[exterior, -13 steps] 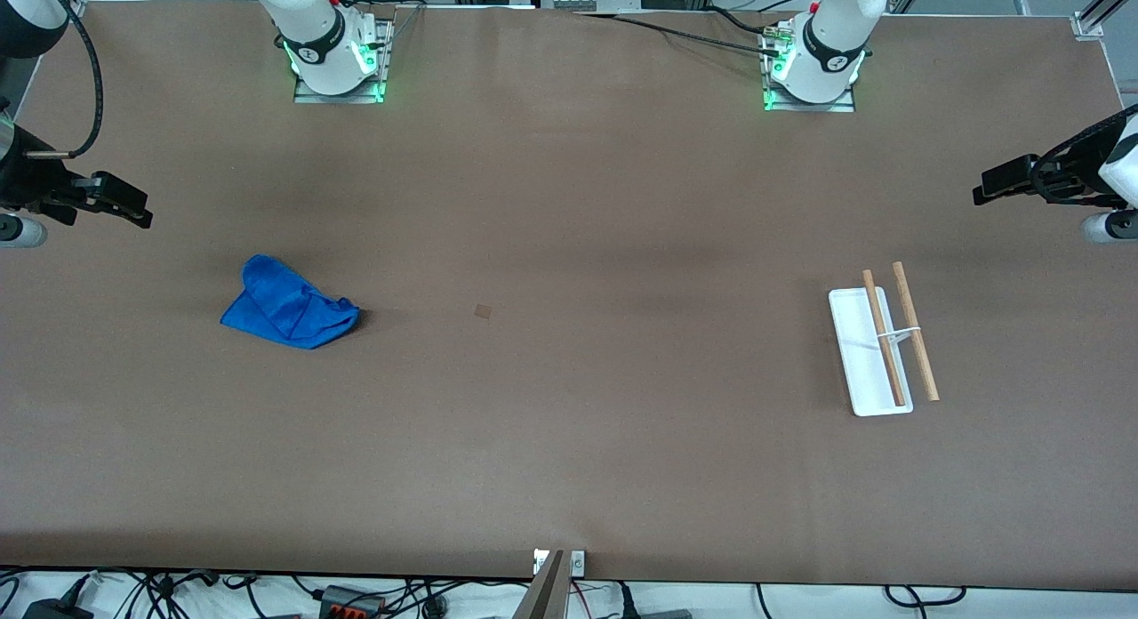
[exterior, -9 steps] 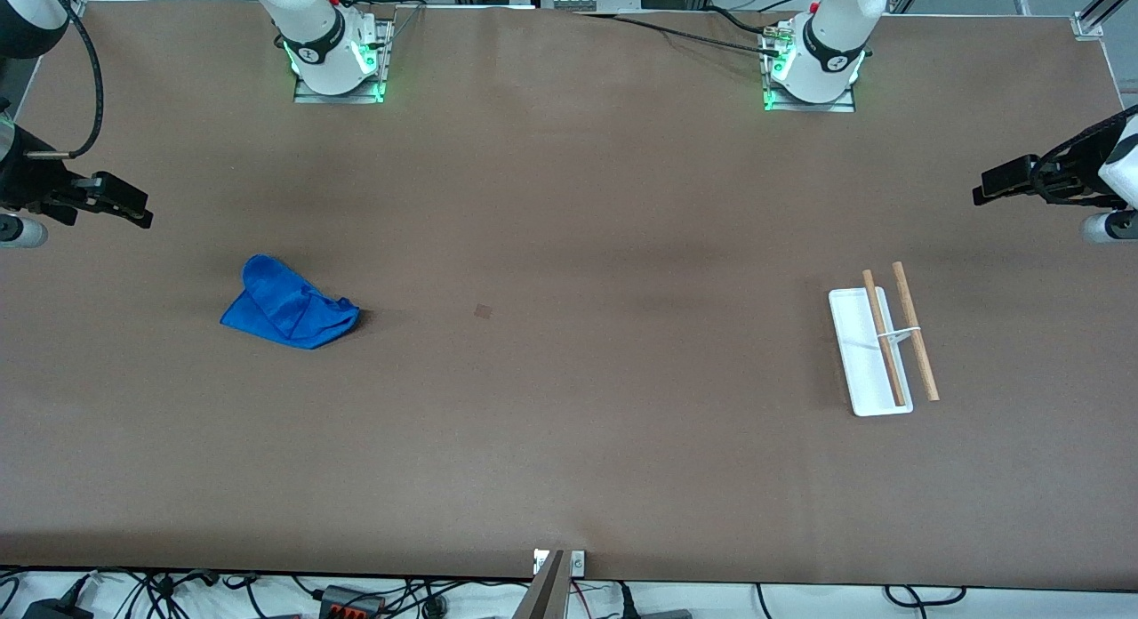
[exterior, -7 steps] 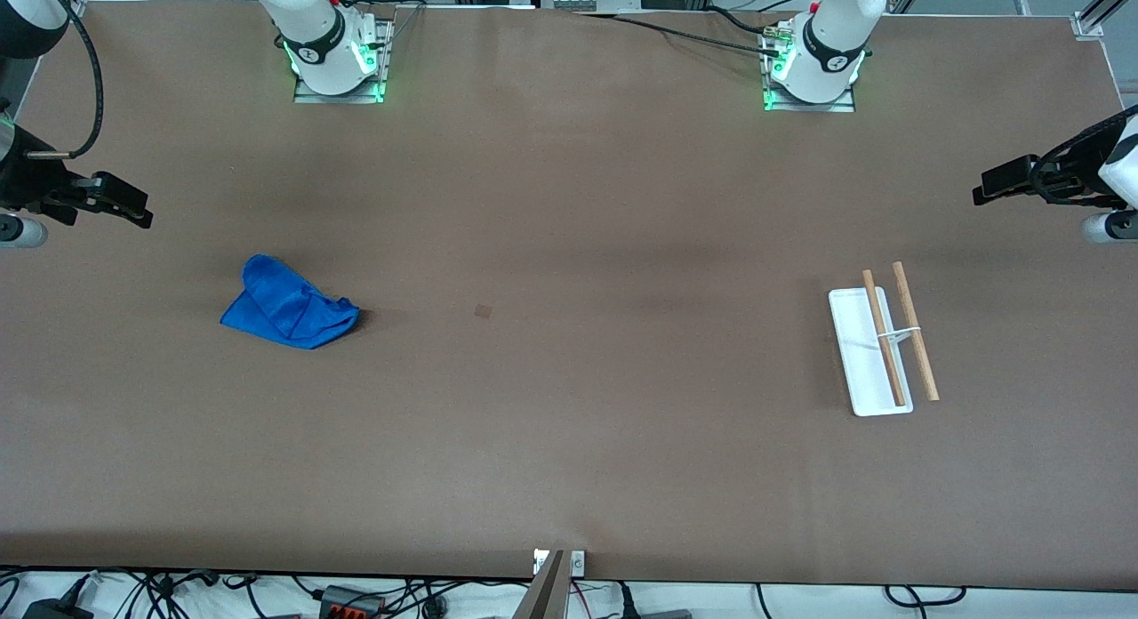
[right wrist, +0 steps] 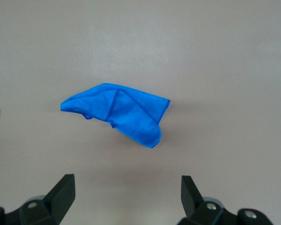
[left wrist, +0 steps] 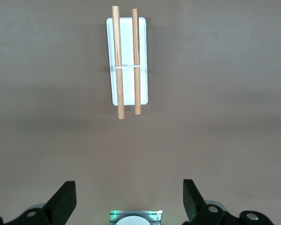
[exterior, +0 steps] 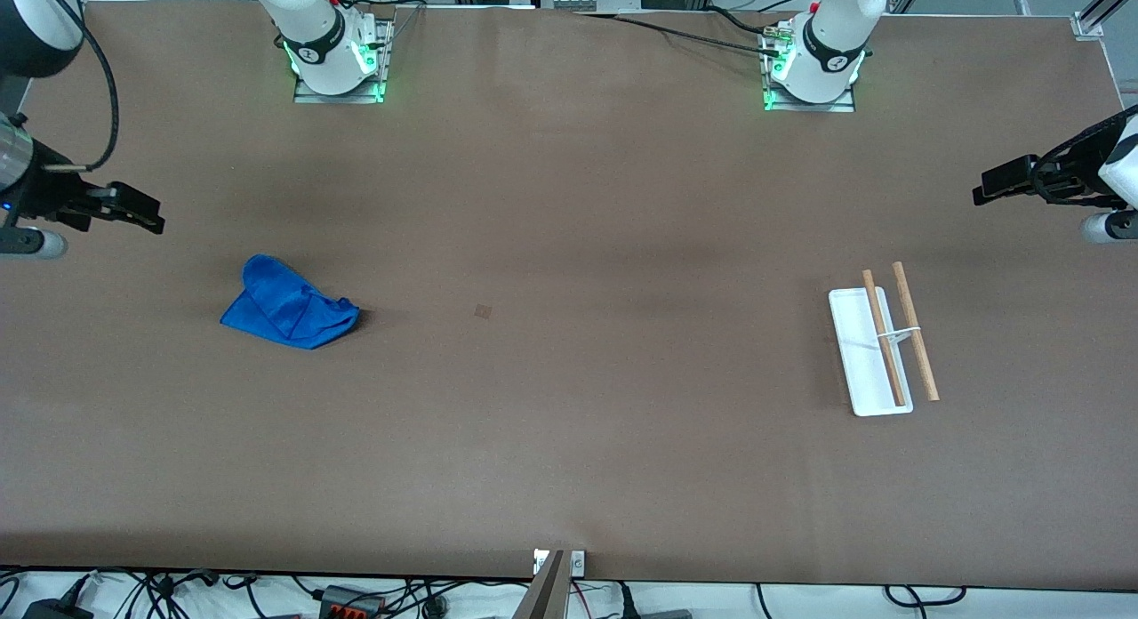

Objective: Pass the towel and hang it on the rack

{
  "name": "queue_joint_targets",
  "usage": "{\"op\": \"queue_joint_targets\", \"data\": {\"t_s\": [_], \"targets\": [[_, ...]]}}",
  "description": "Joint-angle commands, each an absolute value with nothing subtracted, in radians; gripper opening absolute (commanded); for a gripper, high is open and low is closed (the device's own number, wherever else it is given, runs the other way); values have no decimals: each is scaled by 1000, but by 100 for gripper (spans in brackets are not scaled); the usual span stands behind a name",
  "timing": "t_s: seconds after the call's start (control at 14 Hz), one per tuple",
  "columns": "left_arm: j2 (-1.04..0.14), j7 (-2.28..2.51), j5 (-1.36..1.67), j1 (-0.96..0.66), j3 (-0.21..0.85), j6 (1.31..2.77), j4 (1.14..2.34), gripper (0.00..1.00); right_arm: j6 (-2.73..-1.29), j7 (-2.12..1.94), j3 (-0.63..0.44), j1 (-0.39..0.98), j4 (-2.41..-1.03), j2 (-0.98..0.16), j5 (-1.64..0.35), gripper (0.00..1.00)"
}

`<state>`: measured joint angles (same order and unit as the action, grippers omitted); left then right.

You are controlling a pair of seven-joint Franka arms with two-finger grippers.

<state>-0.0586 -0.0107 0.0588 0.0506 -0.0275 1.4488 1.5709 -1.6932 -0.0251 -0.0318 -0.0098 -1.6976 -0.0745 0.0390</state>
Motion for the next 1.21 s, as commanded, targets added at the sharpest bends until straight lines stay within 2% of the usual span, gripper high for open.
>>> {"op": "queue_joint_targets", "data": {"t_s": [0.0, 0.14, 0.36, 0.57, 0.93, 1.14], "targets": [[-69, -20, 51, 54, -28, 1434, 1545, 100, -1700, -21, -25, 23, -1690, -127, 29, 100], [-69, -20, 51, 54, -28, 1434, 1545, 100, -1698, -23, -25, 54, -1690, -152, 38, 100], [-69, -20, 51, 54, -28, 1434, 1545, 100, -1715, -26, -25, 93, -1654, -274, 40, 100], [-69, -20, 51, 54, -28, 1434, 1545, 100, -1752, -6, -25, 165, -1648, -347, 29, 100], [-69, -18, 51, 52, -28, 1434, 1545, 100, -1769, -12, -25, 167, -1625, -481, 31, 100], [-69, -17, 51, 54, -28, 1434, 1545, 100, -1828, -29, -26, 163, -1621, -529, 37, 100]]}}
